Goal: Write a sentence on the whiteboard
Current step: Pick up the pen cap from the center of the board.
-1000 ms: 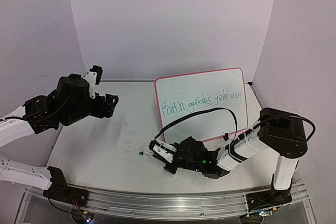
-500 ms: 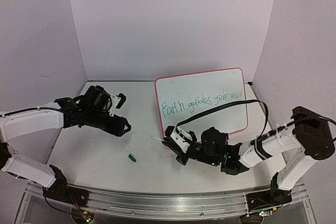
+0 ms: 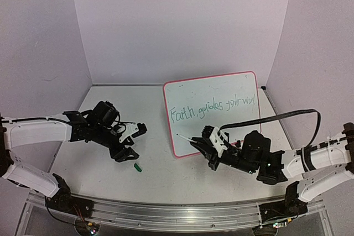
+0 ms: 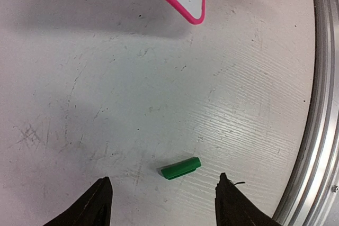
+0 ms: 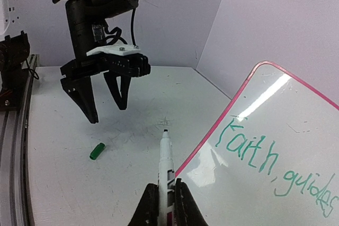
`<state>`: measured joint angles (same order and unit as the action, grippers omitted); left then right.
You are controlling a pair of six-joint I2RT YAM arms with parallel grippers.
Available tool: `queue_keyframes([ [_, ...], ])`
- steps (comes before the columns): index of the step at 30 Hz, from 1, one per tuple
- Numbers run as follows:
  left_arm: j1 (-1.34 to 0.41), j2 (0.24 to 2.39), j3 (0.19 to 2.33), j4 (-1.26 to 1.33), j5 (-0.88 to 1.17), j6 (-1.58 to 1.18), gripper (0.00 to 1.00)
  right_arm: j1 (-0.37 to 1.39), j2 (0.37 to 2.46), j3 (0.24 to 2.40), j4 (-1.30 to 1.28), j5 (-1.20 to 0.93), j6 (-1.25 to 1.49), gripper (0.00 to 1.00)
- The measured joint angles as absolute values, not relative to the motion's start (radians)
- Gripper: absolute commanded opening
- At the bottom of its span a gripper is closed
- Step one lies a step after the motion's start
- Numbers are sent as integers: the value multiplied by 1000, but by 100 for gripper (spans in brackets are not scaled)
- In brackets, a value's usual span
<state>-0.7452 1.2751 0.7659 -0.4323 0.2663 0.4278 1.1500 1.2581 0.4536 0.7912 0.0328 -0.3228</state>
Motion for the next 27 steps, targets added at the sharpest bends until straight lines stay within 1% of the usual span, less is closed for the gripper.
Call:
queue_keyframes([
  [4, -745, 1319, 755, -384, 313, 547, 55, 1150, 1187, 430, 780, 25, -336, 8],
  [6, -745, 1373, 761, -377, 335, 584, 53, 1150, 1146, 422, 768, 22, -342, 8],
  [9, -745, 1453, 776, -386, 349, 634, 53, 1150, 1077, 402, 751, 17, -353, 8],
  [14, -745, 1527, 795, -426, 362, 684, 53, 1150, 972, 361, 718, 14, -369, 8],
  [22, -749, 1612, 812, -462, 356, 708, 51, 1150, 925, 353, 684, 13, -377, 8],
  [24, -757, 1622, 812, -469, 339, 708, 48, 1150, 925, 353, 679, 13, -382, 8],
  [27, -784, 1627, 811, -468, 299, 710, 39, 1150, 927, 353, 675, 9, -388, 8],
])
